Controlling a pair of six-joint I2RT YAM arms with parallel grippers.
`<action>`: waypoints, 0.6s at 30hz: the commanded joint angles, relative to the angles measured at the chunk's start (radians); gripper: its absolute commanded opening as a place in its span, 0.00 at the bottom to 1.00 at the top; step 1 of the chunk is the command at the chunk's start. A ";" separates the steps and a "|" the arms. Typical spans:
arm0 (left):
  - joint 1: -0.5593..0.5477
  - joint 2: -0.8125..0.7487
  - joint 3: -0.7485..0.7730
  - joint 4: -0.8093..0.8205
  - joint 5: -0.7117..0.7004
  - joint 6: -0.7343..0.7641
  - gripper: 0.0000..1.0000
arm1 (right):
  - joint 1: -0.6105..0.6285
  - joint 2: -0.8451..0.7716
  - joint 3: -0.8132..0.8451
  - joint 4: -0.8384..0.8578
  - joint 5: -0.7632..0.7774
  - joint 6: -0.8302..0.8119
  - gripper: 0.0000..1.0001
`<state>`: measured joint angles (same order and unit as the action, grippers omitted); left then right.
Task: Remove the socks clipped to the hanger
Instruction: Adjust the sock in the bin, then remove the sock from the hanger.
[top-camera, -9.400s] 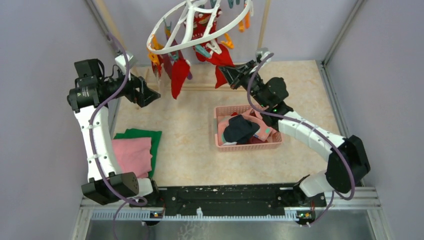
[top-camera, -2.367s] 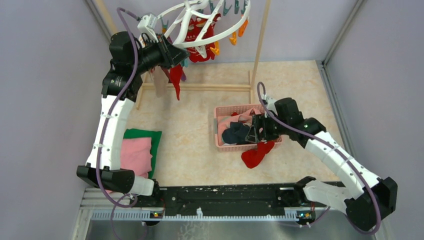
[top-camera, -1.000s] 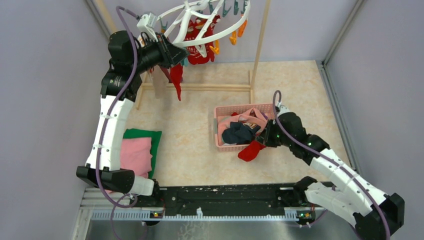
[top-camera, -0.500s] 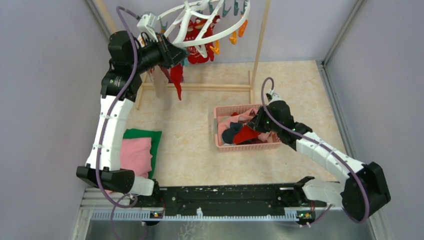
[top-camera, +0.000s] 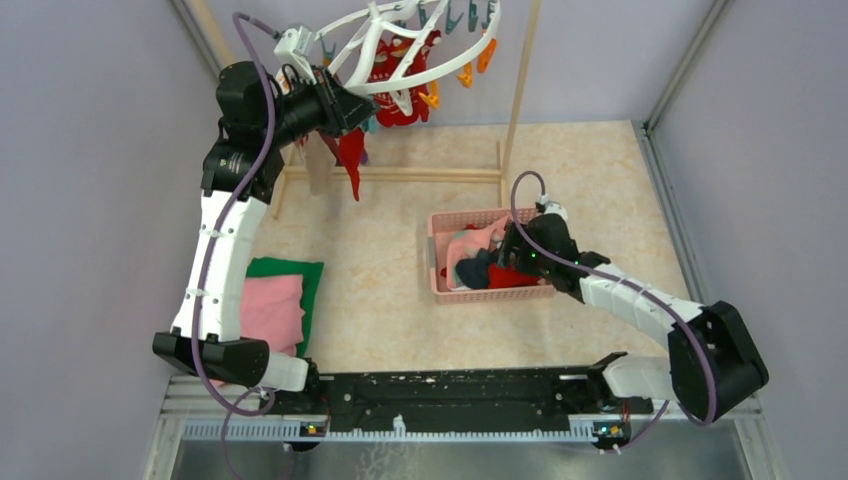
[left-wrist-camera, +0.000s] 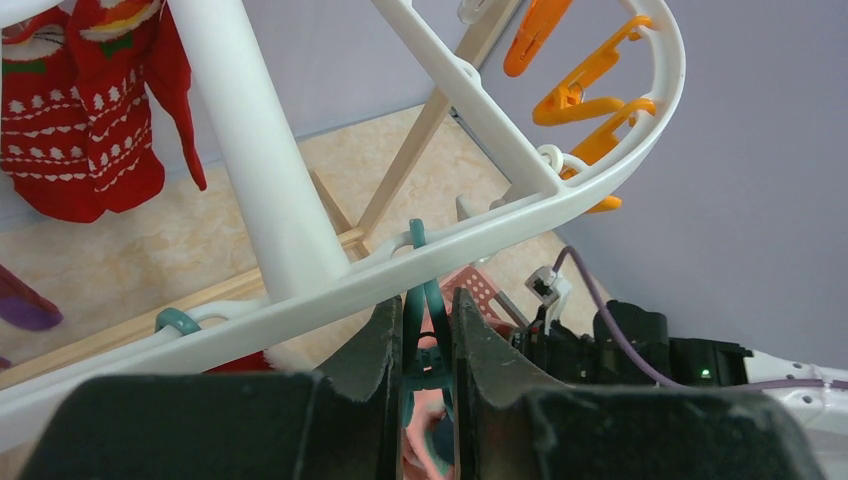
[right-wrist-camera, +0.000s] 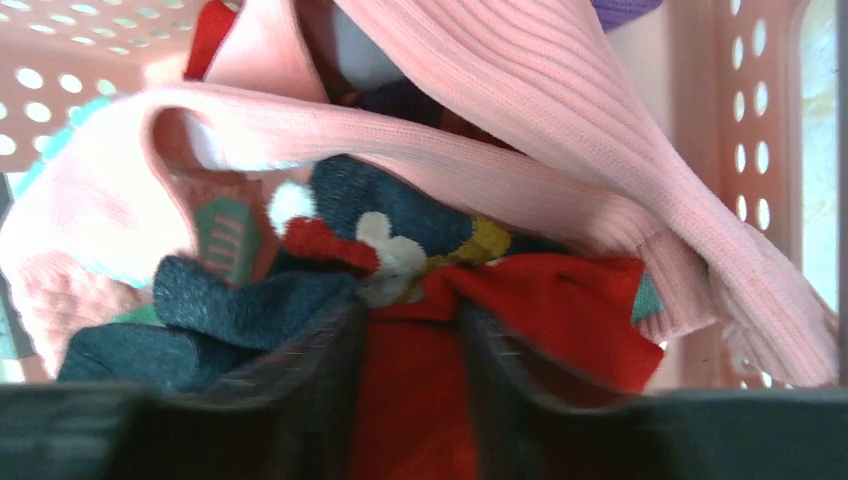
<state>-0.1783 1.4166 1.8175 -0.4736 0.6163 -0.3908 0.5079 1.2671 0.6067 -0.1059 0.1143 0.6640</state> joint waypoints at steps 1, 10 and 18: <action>-0.009 -0.012 0.003 0.001 0.045 0.003 0.00 | -0.003 -0.113 0.178 -0.089 0.042 -0.094 0.98; -0.009 -0.013 0.008 -0.002 0.050 -0.001 0.00 | -0.004 -0.249 0.377 -0.199 -0.075 -0.153 0.99; -0.009 -0.005 0.009 0.000 0.066 -0.017 0.00 | 0.256 -0.112 0.352 0.279 -0.179 -0.469 0.99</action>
<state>-0.1787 1.4166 1.8175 -0.4736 0.6315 -0.3923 0.6079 1.0298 0.9371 -0.1005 -0.0010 0.4267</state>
